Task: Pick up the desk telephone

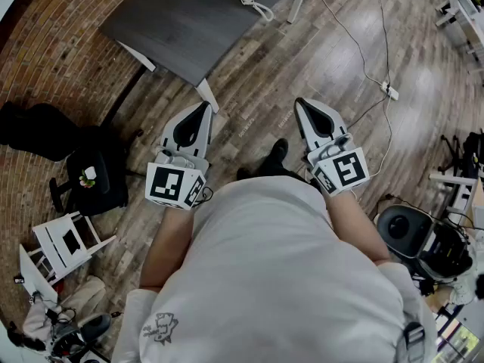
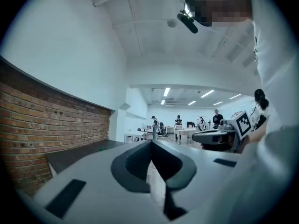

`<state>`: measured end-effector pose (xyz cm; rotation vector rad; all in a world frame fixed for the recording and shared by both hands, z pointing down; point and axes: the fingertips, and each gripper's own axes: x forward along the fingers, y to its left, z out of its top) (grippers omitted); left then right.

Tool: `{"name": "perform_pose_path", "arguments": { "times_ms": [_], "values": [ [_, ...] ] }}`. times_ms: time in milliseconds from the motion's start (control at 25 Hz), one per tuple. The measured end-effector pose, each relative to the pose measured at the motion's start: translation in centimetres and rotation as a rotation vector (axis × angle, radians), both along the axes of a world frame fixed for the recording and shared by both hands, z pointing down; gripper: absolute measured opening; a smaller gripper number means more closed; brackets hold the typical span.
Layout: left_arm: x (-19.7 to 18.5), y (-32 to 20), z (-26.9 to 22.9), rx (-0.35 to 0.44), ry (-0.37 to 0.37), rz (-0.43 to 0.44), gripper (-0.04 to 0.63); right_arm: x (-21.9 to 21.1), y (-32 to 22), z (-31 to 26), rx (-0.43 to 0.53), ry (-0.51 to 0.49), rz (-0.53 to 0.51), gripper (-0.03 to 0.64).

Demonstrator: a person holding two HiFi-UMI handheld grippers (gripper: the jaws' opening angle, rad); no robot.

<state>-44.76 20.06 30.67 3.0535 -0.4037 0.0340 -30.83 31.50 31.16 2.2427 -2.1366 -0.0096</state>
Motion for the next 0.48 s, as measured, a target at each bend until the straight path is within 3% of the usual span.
{"name": "perform_pose_path", "arguments": {
  "times_ms": [480],
  "values": [
    [1.9,-1.6,-0.6,-0.008,0.012,-0.011,0.011,1.8,-1.5,-0.8,0.006,-0.002,-0.015,0.003]
  ]
}}
